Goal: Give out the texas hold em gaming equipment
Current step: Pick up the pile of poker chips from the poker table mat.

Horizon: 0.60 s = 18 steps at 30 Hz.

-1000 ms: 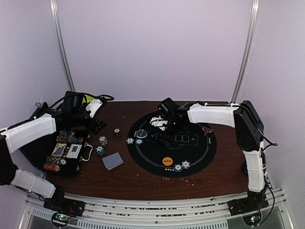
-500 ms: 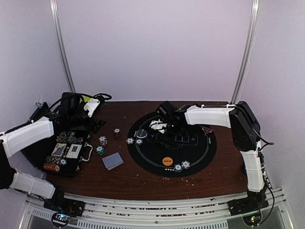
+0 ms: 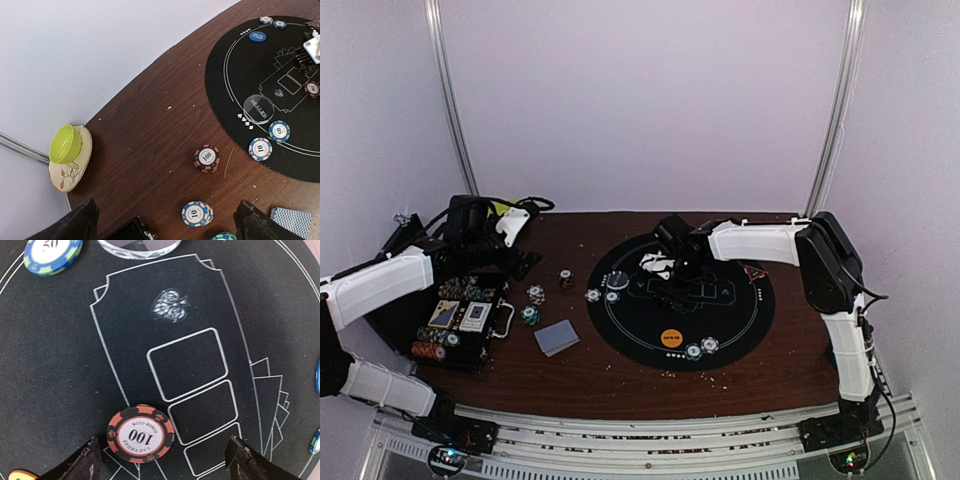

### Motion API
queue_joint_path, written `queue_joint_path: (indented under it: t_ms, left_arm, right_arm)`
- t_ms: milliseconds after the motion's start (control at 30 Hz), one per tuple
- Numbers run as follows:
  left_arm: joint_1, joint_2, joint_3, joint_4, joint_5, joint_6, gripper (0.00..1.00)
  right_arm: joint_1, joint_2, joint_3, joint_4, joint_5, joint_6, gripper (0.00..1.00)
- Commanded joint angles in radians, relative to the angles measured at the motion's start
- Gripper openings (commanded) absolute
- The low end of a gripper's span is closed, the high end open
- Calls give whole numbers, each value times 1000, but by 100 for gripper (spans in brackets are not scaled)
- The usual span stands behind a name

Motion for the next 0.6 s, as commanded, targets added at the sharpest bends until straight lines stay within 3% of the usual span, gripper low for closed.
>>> queue_joint_path:
  t_ms: [0, 333, 467, 567]
  left_arm:
    - [8, -10, -10, 57, 6, -12, 98]
    - [8, -10, -16, 62, 5, -9, 98]
    - [9, -9, -16, 64, 5, -10, 98]
    - [8, -10, -17, 65, 2, -9, 98]
  right_arm:
    - [-12, 36, 37, -28, -15, -4, 85]
    - [-20, 69, 69, -86, -111, -22, 75]
    - [-20, 73, 72, -102, -143, -30, 64]
    - [-22, 84, 82, -121, -156, -33, 62]
